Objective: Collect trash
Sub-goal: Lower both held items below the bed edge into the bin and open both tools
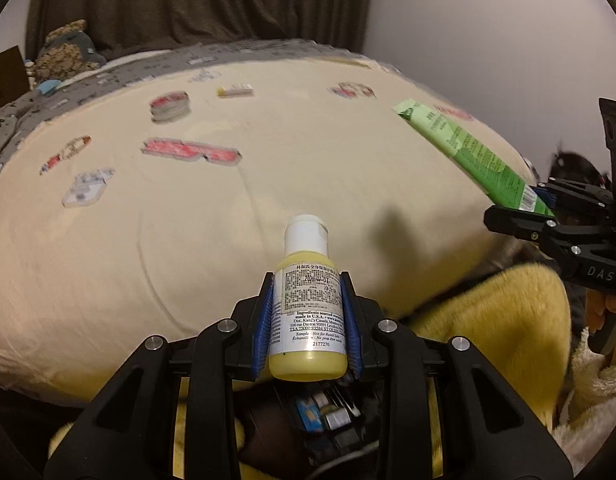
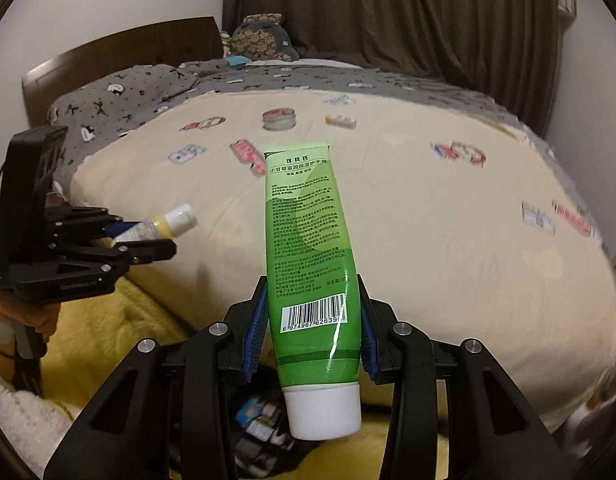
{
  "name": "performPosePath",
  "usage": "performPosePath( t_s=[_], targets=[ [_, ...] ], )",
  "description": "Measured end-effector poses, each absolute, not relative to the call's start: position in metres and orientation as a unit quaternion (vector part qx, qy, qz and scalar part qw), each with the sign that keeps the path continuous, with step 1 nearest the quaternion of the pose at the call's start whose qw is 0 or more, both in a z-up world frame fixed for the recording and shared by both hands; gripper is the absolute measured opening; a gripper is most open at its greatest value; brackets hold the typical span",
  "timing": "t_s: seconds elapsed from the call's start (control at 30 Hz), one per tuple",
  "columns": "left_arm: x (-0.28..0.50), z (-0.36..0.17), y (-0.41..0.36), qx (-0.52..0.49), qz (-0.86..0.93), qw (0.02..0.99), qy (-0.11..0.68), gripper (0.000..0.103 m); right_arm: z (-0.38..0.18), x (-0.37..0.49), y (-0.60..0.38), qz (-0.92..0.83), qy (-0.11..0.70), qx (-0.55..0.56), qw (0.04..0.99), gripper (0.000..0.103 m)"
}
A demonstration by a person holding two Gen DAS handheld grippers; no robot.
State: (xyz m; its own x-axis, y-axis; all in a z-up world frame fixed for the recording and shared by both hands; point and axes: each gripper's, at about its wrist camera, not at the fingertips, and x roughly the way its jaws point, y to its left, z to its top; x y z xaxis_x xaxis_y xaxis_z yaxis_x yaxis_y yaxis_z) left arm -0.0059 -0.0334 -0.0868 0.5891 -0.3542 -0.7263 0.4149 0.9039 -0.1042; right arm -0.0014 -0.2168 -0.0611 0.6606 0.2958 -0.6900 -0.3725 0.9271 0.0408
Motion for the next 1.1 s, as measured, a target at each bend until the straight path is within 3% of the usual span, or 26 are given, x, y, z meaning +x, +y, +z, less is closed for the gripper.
performPosePath(
  t_s=[0.43,0.6,0.77,1.1],
  targets=[
    [-0.034,-0.186,-0.036,0.038,-0.23,0.827,0.512,0.029,-0.164,-0.028,-0.189,0.208,0.484,0.014,0.85,0.04],
    [-0.029,-0.228,-0.043,0.043,-0.232,0.797,0.556,0.029,-0.199,-0.019,-0.179,0.197,0.528,0.012,0.826,0.024],
    [-0.021,-0.255,-0.049,0.048,-0.233,0.778,0.581,0.029,-0.218,-0.013,-0.171,0.195,0.549,0.01,0.813,0.019],
    [-0.009,-0.277,-0.052,0.049,-0.222,0.763,0.605,0.033,-0.234,-0.01,-0.173,0.177,0.562,0.017,0.807,0.019]
  ],
)
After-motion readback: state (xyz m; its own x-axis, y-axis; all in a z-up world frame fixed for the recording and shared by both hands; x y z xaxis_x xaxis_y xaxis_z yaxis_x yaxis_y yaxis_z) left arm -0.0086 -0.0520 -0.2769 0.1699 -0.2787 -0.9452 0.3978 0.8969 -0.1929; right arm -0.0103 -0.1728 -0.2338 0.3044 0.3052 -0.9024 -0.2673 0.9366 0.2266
